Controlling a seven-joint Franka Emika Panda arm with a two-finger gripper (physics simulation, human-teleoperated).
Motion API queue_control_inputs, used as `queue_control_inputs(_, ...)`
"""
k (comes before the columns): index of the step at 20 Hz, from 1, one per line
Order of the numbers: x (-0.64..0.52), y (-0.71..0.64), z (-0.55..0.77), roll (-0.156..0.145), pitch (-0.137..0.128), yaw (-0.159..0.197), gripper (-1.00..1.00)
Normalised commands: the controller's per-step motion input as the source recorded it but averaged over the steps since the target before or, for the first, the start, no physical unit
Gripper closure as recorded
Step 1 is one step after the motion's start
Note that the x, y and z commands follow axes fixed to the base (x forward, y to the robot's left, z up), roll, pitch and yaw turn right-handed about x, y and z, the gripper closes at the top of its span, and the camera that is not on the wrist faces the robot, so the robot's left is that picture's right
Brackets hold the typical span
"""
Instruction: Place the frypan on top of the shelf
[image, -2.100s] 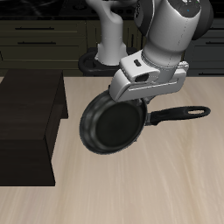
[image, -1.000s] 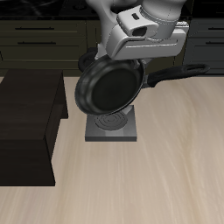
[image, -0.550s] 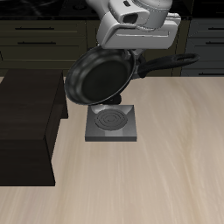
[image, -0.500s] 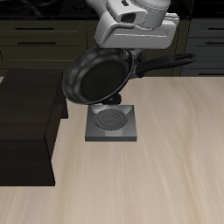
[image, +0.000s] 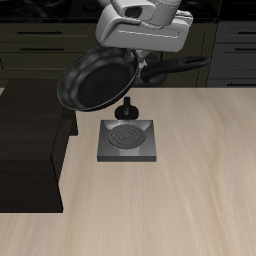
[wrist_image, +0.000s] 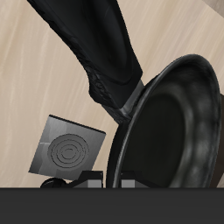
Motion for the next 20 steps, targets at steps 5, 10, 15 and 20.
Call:
queue_control_inputs(5, -0.06, -0.24, 0.19, -0.041, -0.035, -0.002, 1.0)
queue_control_inputs(10, -0.01, -0.39, 0.12, -0.061, -0.023, -0.002, 1.0)
queue_control_inputs(15, 0.06, -0.37, 0.06, -0.055, -0.021, -0.023, 1.0)
queue_control_inputs(20, 0.06, -0.28, 0.09, -0.033, -0.026, -0.07, 1.0)
